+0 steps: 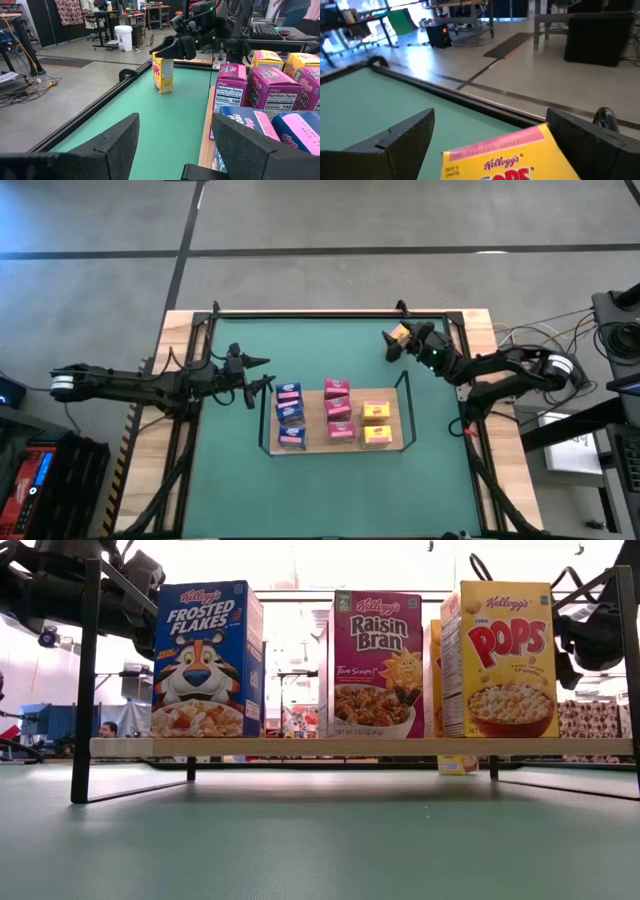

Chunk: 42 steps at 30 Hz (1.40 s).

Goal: Stack cereal on shelf
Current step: Put the yellow cereal box on the shelf aligned with the other yellow cereal box

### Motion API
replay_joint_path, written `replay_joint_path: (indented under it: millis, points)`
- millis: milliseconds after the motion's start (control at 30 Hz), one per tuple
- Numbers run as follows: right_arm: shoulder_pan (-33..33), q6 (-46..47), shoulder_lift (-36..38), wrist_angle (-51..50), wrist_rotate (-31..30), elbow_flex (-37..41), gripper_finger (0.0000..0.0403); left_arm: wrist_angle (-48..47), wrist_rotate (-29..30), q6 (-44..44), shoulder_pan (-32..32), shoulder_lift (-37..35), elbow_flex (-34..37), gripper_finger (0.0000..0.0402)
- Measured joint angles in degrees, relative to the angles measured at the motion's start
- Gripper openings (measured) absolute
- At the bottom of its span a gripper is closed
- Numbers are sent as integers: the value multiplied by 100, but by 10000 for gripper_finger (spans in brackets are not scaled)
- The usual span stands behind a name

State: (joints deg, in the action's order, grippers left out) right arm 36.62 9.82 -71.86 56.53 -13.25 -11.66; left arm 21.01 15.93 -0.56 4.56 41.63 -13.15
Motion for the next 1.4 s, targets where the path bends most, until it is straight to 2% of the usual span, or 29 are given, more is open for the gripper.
replay_joint_path:
  millis: [367,467,600,800,933,1100,1200,1400]
  points:
    - [0,869,718,-989,-952,-56,370,0,1,-2,-1,0,0,233]
    - [1,1088,982,-1593,-1115,-239,370,0,1,0,0,-1,0,233]
    - [0,1775,1374,-3090,-1292,-740,370,-1,1,-1,-1,-2,0,233]
    - [0,3484,1721,-6672,-1535,-2100,370,-1,1,-1,0,0,0,233]
    - [0,4691,1583,-8662,-1515,-3115,370,-1,1,0,-1,-1,0,233]
    - [0,5904,1132,-10299,-1277,-4111,370,1,-1,-1,-2,-2,0,233]
    - [0,6473,746,-10832,-970,-4550,370,0,1,-2,-1,-1,0,233]
    - [0,7281,-219,-11025,-561,-5402,370,-1,1,0,0,0,0,233]
